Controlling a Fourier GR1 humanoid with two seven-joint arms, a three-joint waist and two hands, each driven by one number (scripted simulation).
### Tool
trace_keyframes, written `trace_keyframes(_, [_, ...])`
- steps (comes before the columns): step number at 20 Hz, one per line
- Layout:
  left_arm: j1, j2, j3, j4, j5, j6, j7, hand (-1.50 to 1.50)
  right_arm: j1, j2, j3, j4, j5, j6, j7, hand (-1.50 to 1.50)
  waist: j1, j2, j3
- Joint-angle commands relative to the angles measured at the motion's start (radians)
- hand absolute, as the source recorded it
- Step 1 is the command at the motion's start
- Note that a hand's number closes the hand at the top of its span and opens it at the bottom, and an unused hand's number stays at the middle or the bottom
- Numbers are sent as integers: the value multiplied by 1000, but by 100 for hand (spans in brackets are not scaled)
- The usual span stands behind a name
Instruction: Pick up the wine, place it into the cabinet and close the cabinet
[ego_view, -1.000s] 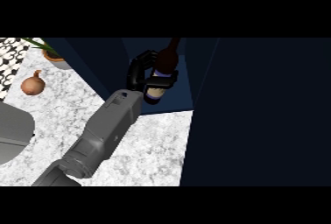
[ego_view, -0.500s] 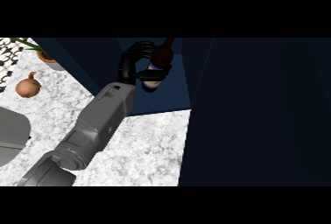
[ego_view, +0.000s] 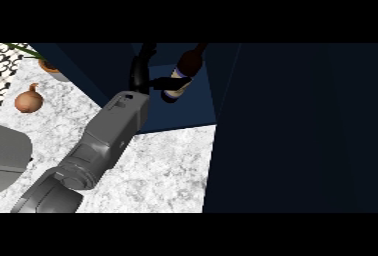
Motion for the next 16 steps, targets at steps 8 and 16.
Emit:
trace_keyframes(8, [-38, 12, 64, -46, 52, -179, -42, -150, 41, -22, 25, -120, -18, 8, 26, -150, 11, -3, -2])
trace_keyframes(16, [-49, -14, 115, -88, 96, -331, -97, 150, 87, -40, 12, -159, -30, -2, 42, -150, 34, -17, -1])
